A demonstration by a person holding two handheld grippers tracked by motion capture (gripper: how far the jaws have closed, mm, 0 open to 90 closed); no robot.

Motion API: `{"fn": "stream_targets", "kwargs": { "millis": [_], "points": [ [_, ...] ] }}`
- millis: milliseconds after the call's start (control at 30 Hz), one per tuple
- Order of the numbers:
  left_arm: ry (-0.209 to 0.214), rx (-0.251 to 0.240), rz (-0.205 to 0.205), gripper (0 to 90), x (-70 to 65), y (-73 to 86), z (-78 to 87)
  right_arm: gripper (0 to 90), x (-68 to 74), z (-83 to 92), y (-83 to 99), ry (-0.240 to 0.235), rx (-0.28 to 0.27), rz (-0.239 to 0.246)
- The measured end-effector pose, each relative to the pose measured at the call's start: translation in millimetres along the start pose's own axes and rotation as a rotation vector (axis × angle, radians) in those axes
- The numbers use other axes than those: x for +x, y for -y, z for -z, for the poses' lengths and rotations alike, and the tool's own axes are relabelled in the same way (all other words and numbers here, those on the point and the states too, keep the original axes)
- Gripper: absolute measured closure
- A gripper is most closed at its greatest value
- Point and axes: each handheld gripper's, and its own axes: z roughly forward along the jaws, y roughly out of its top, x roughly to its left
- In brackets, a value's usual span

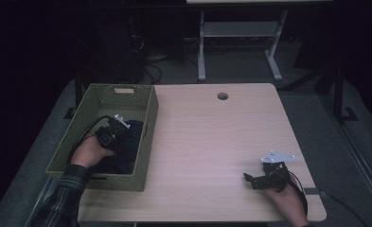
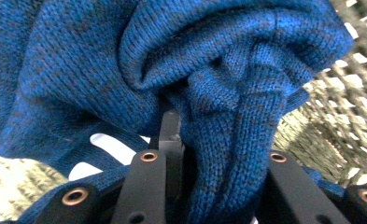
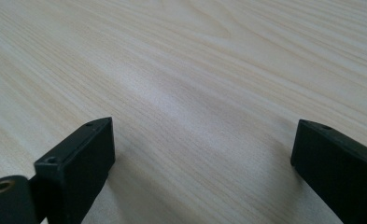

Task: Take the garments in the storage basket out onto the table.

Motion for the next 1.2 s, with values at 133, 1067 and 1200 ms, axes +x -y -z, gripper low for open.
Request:
{"fn": "stream_targets", "kwargs": {
  "millis": [133, 1067, 1200],
  "points": [
    [-0.013, -0.014, 0.003, 72.1, 0.2, -0.4, 12.4, 5.8, 0.0, 0.0, 0.0, 0.000, 0.000, 0.000],
    [-0.096, -0.080, -0.017, 73.1, -1.2, -5.5, 86.0, 5.9, 0.0, -0.1, 0.0, 0.000, -0.001, -0.001],
    [-0.107, -0.084, -0.022, 73.1, -2.8, -8.7, 96.9, 5.9, 0.0, -0.1, 0.0, 0.000, -0.002, -0.001]
  ]
}}
